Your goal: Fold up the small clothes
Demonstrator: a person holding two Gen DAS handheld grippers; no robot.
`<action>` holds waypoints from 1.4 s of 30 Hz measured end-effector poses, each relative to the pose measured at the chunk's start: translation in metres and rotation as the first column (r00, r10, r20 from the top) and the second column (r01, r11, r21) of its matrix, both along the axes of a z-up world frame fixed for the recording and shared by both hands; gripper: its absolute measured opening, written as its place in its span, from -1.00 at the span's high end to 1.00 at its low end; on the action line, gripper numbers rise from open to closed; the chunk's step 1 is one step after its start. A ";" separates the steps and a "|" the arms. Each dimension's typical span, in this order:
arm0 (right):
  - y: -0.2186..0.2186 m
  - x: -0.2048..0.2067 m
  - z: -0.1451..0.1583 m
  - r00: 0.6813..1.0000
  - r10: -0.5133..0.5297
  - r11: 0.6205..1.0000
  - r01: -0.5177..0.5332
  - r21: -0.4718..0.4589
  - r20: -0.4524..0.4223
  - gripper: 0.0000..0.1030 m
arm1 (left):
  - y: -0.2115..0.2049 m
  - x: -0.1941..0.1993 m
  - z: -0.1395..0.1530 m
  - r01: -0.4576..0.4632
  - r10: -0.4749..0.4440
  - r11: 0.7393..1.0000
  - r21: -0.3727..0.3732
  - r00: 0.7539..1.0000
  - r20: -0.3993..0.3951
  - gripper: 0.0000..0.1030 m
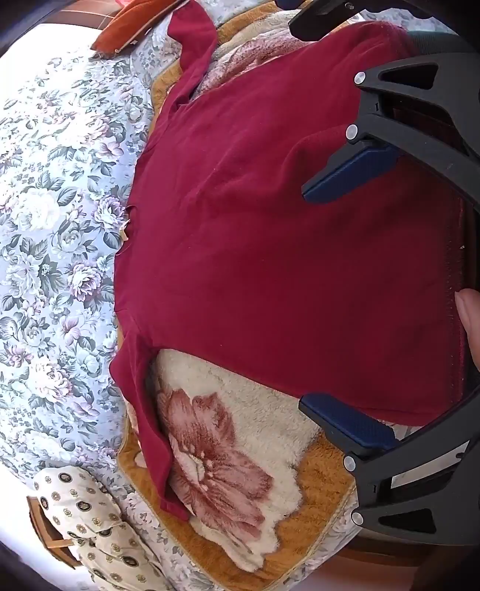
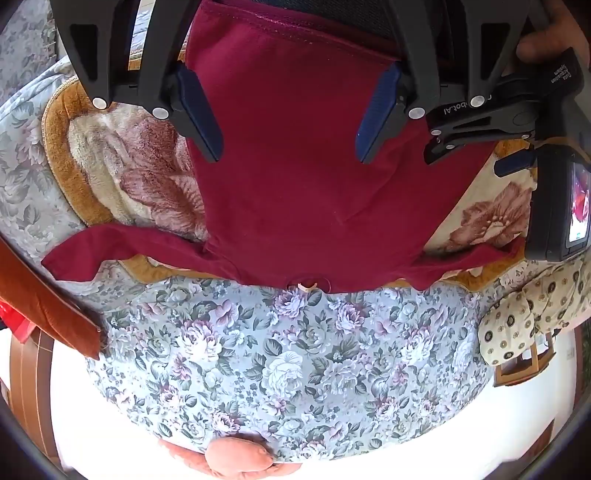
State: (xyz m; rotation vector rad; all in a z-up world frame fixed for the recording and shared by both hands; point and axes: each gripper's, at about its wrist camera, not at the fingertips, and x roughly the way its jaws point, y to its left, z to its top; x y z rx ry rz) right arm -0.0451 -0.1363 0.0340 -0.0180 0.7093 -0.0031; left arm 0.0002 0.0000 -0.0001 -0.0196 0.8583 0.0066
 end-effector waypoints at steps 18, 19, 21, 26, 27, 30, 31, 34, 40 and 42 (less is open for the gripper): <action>0.006 0.009 -0.014 0.999 -0.008 0.999 0.006 -0.052 -0.037 -0.41 | 0.008 0.003 -0.002 -0.013 0.011 0.997 -0.072 1.000 -0.026 -0.99; 0.004 0.009 -0.014 0.999 -0.011 0.999 0.009 -0.047 -0.040 -0.41 | 0.008 0.003 -0.002 -0.013 0.011 0.997 -0.073 1.000 -0.027 -0.99; 0.002 0.010 -0.015 0.999 -0.017 0.999 0.015 -0.037 -0.047 -0.41 | 0.008 0.003 -0.002 -0.015 0.013 0.997 -0.075 1.000 -0.027 -0.99; 0.005 0.008 -0.014 0.999 -0.009 0.999 0.007 -0.036 -0.045 -0.41 | 0.010 0.003 -0.003 -0.013 0.010 0.997 -0.078 0.999 -0.032 -0.99; 0.006 0.008 -0.014 0.999 -0.007 0.999 0.005 -0.036 -0.046 -0.41 | 0.010 0.003 -0.003 -0.013 0.011 0.997 -0.079 0.999 -0.034 -0.99; 0.006 0.007 -0.014 0.999 -0.007 0.999 0.005 -0.032 -0.048 -0.41 | 0.010 0.006 -0.005 -0.017 0.013 0.996 -0.087 0.999 -0.044 -0.99; 0.007 0.007 -0.014 0.999 -0.007 0.999 0.006 -0.032 -0.048 -0.41 | 0.011 0.006 -0.006 -0.018 0.014 0.996 -0.089 0.999 -0.046 -0.99; 0.007 0.007 -0.014 0.999 -0.007 1.000 0.006 -0.026 -0.050 -0.41 | 0.012 0.006 -0.008 -0.018 0.013 0.996 -0.093 0.998 -0.054 -0.99; 0.007 0.009 -0.015 0.998 -0.003 1.000 0.002 -0.015 -0.062 -0.41 | 0.013 0.007 -0.007 -0.018 0.013 0.996 -0.091 0.999 -0.047 -0.99; 0.005 0.011 -0.015 0.998 -0.004 1.000 0.003 -0.009 -0.067 -0.41 | 0.012 0.007 -0.007 -0.017 0.013 0.996 -0.087 0.999 -0.048 -0.99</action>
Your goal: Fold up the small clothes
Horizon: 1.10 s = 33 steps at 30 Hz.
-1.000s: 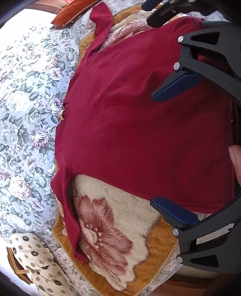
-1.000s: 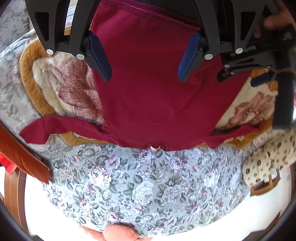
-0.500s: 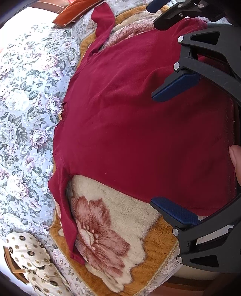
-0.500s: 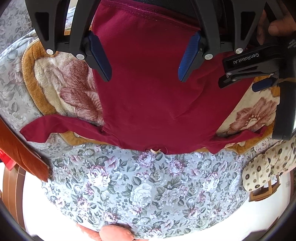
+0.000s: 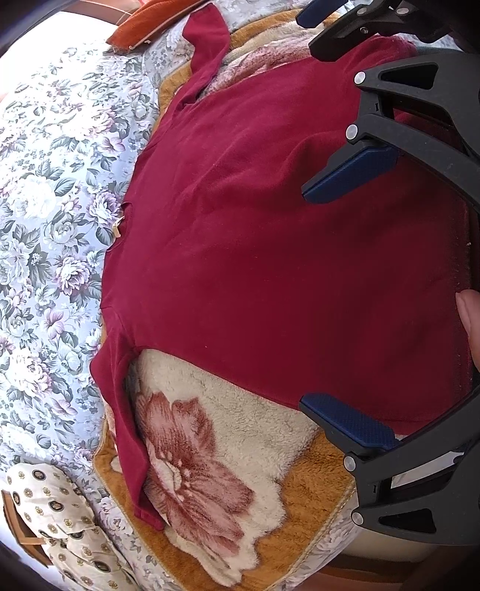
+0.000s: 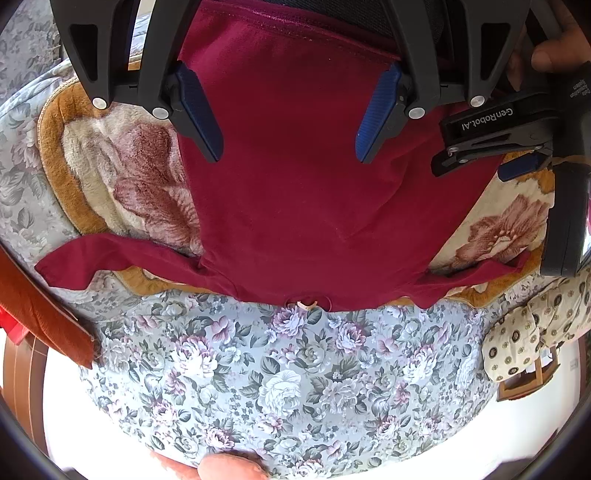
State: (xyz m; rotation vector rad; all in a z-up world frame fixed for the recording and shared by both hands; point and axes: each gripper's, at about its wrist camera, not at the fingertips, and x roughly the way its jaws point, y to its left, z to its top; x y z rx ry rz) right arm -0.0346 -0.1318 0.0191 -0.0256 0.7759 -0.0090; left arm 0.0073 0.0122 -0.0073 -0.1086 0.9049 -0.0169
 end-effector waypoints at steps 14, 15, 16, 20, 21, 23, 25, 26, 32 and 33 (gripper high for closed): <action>0.000 0.004 -0.003 1.000 0.001 1.000 -0.001 0.012 -0.027 -0.41 | 0.002 0.000 -0.003 -0.004 0.004 1.000 -0.015 1.000 -0.010 -0.99; -0.001 0.004 -0.003 1.000 0.002 1.000 -0.002 0.014 -0.029 -0.41 | 0.003 0.001 -0.003 -0.003 0.003 1.000 -0.016 1.000 -0.011 -0.99; -0.001 0.004 -0.004 1.000 0.002 1.000 -0.001 0.016 -0.029 -0.41 | 0.003 0.001 -0.003 -0.003 0.003 1.000 -0.016 1.000 -0.012 -0.99; -0.001 0.006 -0.005 0.999 0.005 1.000 -0.004 0.023 -0.036 -0.41 | 0.003 0.001 -0.003 -0.003 0.003 1.000 -0.016 1.000 -0.013 -0.99; -0.001 0.006 -0.006 0.999 0.005 1.000 -0.005 0.023 -0.038 -0.41 | 0.003 0.001 -0.003 -0.003 0.003 1.000 -0.016 1.000 -0.013 -0.99; -0.001 0.006 -0.006 0.999 0.005 1.000 -0.004 0.023 -0.038 -0.41 | 0.003 0.000 -0.003 -0.002 0.002 1.000 -0.016 1.000 -0.013 -0.99; -0.001 0.006 -0.006 0.999 0.005 1.000 -0.004 0.023 -0.038 -0.41 | 0.003 0.001 -0.003 -0.005 0.005 1.000 -0.017 1.000 -0.013 -0.99; -0.001 0.006 -0.006 0.999 0.004 1.000 -0.003 0.023 -0.038 -0.41 | 0.003 0.000 -0.003 -0.005 0.005 1.000 -0.017 1.000 -0.013 -0.99; -0.002 0.007 -0.007 0.999 -0.002 1.000 0.003 0.031 -0.048 -0.41 | 0.003 0.001 -0.004 -0.010 0.010 1.000 -0.012 1.000 -0.020 -0.99; -0.002 0.006 -0.007 0.999 -0.002 0.999 0.003 0.032 -0.049 -0.41 | 0.003 0.001 -0.004 -0.010 0.010 1.000 -0.009 1.000 -0.019 -0.99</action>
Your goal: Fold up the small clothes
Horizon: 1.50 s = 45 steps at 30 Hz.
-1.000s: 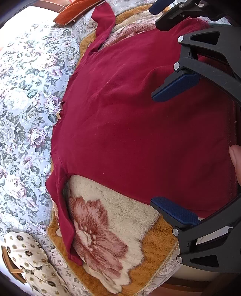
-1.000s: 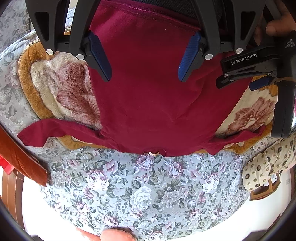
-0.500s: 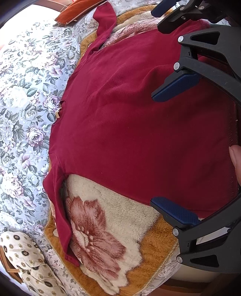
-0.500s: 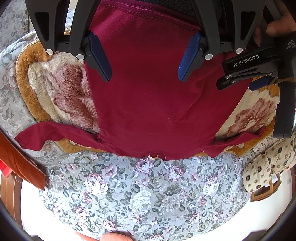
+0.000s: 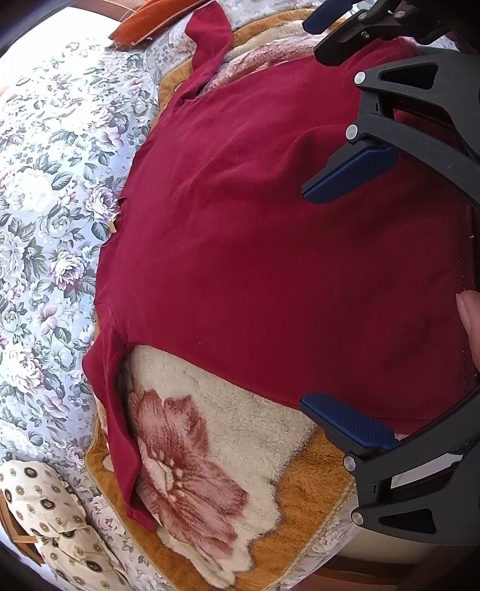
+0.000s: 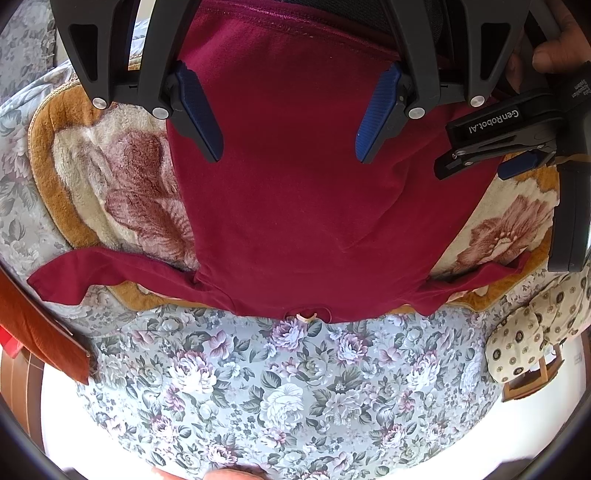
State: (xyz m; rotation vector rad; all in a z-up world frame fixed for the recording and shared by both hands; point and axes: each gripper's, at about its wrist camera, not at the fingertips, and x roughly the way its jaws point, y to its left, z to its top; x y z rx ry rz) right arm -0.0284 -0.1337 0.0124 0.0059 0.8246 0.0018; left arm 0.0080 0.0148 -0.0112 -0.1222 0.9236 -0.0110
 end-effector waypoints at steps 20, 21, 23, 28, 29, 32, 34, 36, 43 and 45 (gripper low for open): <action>-0.007 0.000 0.000 1.000 -0.002 0.998 0.002 0.055 -0.006 -0.41 | -0.005 0.001 -0.001 0.004 -0.004 0.999 0.041 1.000 -0.013 -0.99; -0.008 -0.001 0.000 1.000 -0.002 0.998 0.003 0.059 -0.007 -0.41 | -0.006 0.001 -0.001 0.005 -0.004 0.999 0.043 1.000 -0.013 -0.99; -0.008 0.000 0.000 1.000 -0.002 0.998 0.003 0.065 -0.009 -0.41 | -0.006 0.002 -0.001 0.005 -0.004 0.999 0.044 1.000 -0.016 -0.99; -0.011 0.000 -0.001 1.000 -0.003 0.997 0.004 0.079 -0.013 -0.41 | -0.007 0.003 -0.002 0.006 -0.005 0.999 0.045 1.000 -0.019 -0.99; -0.011 0.000 -0.001 1.000 -0.004 0.997 0.005 0.081 -0.013 -0.41 | -0.007 0.003 -0.002 0.006 -0.005 0.999 0.045 1.000 -0.020 -0.99; -0.011 0.000 -0.001 1.000 -0.004 0.996 0.005 0.087 -0.014 -0.41 | -0.008 0.004 -0.003 0.009 -0.008 0.999 0.049 1.000 -0.023 -0.99; -0.011 0.001 -0.001 1.000 -0.004 0.996 0.006 0.092 -0.015 -0.41 | -0.009 0.004 -0.004 0.010 -0.009 0.999 0.053 1.000 -0.026 -0.99; -0.012 0.001 -0.001 1.000 -0.005 0.995 0.006 0.096 -0.016 -0.41 | -0.009 0.004 -0.004 0.011 -0.009 0.998 0.054 1.000 -0.027 -0.99; -0.013 0.002 -0.002 1.000 -0.004 0.995 0.006 0.097 -0.016 -0.41 | -0.010 0.004 -0.004 0.010 -0.009 0.999 0.047 1.000 -0.028 -0.99; -0.013 0.002 -0.002 1.000 -0.005 0.995 0.006 0.096 -0.016 -0.41 | -0.009 0.004 -0.004 0.009 -0.008 0.999 0.043 1.000 -0.028 -0.99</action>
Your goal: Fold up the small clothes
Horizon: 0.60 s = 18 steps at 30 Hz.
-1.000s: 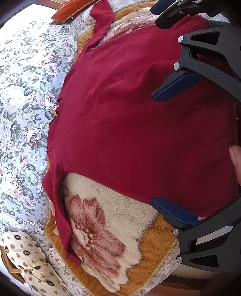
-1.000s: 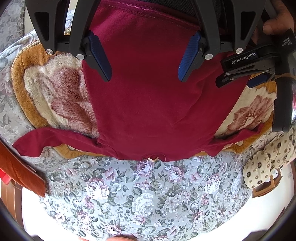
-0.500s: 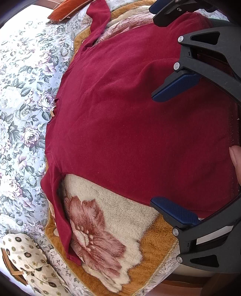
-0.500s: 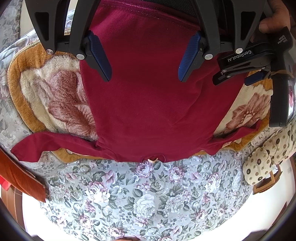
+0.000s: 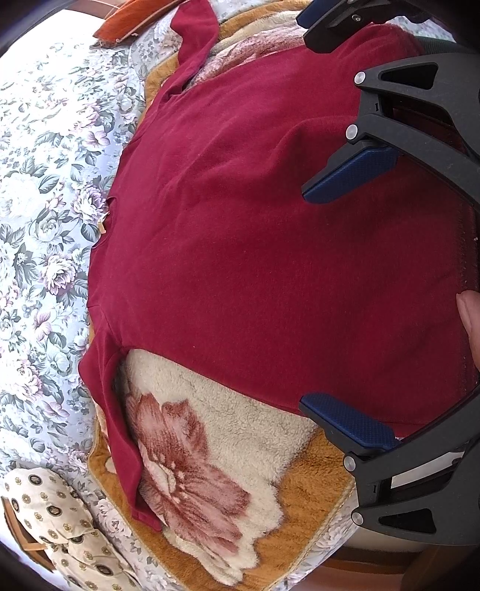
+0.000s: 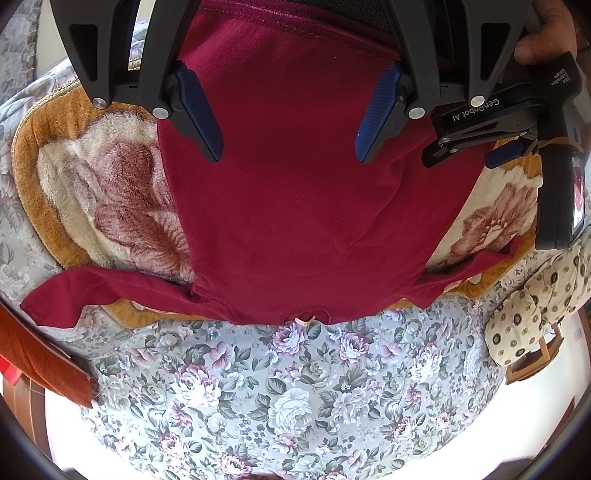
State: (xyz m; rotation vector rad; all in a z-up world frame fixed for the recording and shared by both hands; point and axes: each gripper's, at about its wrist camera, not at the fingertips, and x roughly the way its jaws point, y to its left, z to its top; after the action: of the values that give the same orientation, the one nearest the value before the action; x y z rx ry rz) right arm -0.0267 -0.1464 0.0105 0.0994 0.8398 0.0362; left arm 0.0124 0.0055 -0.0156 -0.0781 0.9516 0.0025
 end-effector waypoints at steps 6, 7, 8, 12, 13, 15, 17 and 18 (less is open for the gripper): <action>-0.001 0.000 -0.001 1.000 0.000 1.000 0.000 -0.013 -0.004 -0.41 | 0.008 -0.003 0.007 -0.006 0.008 0.998 -0.058 1.000 0.030 -0.99; -0.001 0.000 -0.001 1.000 0.000 1.000 0.000 -0.019 -0.006 -0.41 | 0.017 -0.006 0.013 -0.010 0.017 0.994 -0.113 0.998 0.064 -0.99; 0.000 0.001 -0.001 1.000 -0.001 1.000 0.000 -0.023 -0.008 -0.41 | 0.026 -0.008 0.018 -0.014 0.029 0.987 -0.159 0.996 0.089 -0.99; 0.002 0.003 -0.002 1.000 0.003 0.999 -0.004 -0.034 -0.015 -0.41 | 0.064 0.007 0.034 -0.109 0.127 0.984 -0.139 0.984 0.127 -0.99; 0.003 0.003 -0.002 1.000 0.006 0.999 -0.006 -0.035 -0.018 -0.41 | 0.076 0.014 0.037 -0.134 0.147 0.986 -0.102 0.979 0.140 -0.99; 0.003 0.003 -0.002 1.000 0.010 0.999 -0.011 -0.038 -0.019 -0.41 | 0.096 0.027 0.040 -0.140 0.151 0.987 -0.082 0.978 0.144 -0.99; 0.003 0.004 -0.002 1.000 0.011 0.999 -0.012 -0.035 -0.020 -0.41 | 0.122 0.041 0.042 -0.131 0.144 0.986 -0.102 0.982 0.126 -0.99; 0.003 0.004 -0.002 1.000 0.010 0.999 -0.010 -0.034 -0.020 -0.41 | 0.136 0.049 0.044 -0.128 0.140 0.986 -0.109 0.985 0.103 -0.99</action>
State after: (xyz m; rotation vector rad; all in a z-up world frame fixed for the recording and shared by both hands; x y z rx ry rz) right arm -0.0231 -0.1430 0.0085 0.0636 0.8609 0.0302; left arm 0.0614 0.1416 0.0283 -0.2346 0.8339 0.0732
